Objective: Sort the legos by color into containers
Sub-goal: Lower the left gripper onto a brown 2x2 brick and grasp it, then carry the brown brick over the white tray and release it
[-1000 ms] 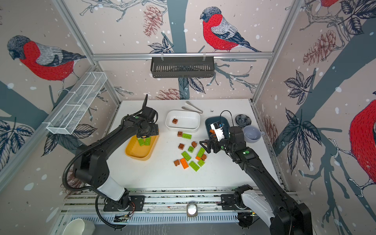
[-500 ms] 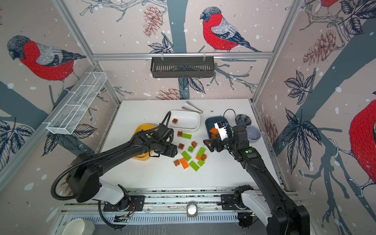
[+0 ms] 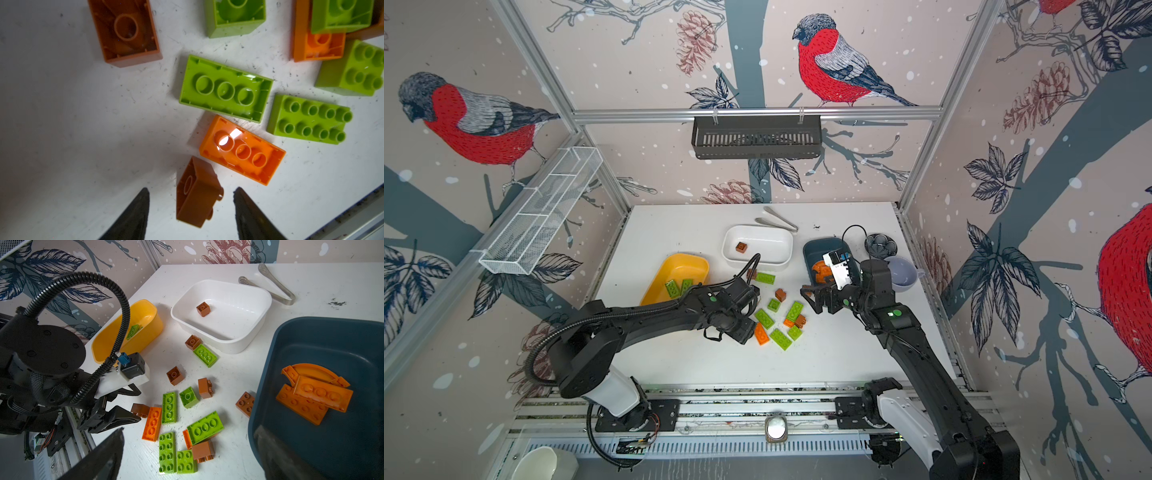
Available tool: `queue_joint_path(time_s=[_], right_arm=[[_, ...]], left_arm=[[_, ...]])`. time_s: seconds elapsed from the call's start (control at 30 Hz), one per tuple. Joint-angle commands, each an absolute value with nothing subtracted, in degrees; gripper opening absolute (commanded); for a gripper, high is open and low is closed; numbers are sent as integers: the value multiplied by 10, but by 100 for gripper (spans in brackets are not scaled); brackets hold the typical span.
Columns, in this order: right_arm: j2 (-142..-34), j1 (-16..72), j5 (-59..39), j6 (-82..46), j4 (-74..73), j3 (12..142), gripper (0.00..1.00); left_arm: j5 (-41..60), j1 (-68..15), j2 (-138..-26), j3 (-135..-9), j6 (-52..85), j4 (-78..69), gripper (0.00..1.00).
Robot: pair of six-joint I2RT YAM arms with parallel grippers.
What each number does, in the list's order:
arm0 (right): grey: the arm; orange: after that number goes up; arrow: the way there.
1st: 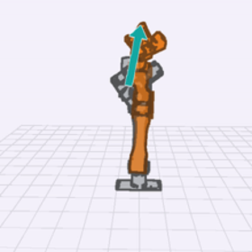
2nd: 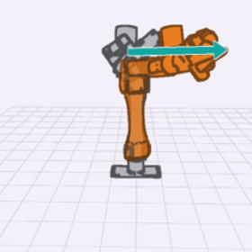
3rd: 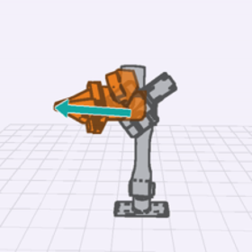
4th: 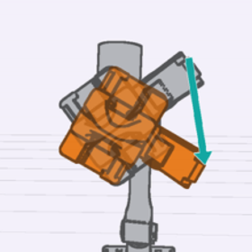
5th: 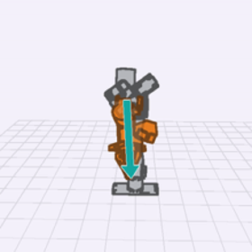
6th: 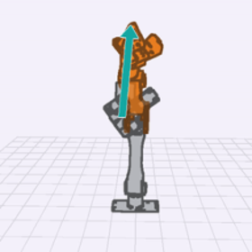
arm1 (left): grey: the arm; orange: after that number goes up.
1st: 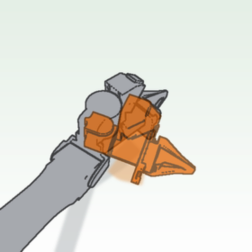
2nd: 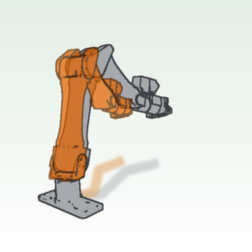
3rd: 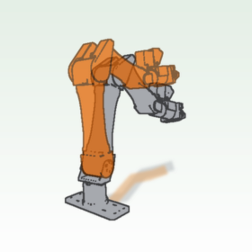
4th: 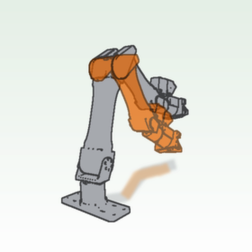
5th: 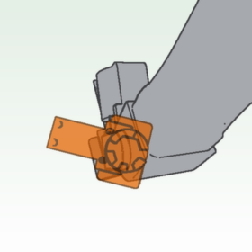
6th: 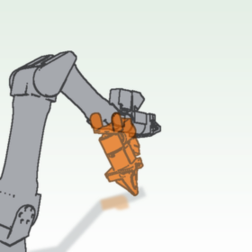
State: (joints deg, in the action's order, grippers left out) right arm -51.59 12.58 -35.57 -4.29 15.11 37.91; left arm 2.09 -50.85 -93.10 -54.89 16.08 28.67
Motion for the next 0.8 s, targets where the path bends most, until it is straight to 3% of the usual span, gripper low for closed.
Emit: queue_joint_path(time_s=[0.0, 0.17, 0.47, 0.77], right_arm=[[-512, 125, -355, -33, 156, 382, 100], [-512, 125, -355, -33, 156, 381, 99], [-512, 124, -355, -31, 158, 381, 100], [-525, 122, -359, -33, 144, 389, 99]], left_arm=[[19, -512, -935, -544, 140, 269, 56], [23, -514, -940, -537, 132, 271, 49], [14, -514, -941, -552, 119, 283, 23], [25, -479, -939, -701, 114, 367, 22]])
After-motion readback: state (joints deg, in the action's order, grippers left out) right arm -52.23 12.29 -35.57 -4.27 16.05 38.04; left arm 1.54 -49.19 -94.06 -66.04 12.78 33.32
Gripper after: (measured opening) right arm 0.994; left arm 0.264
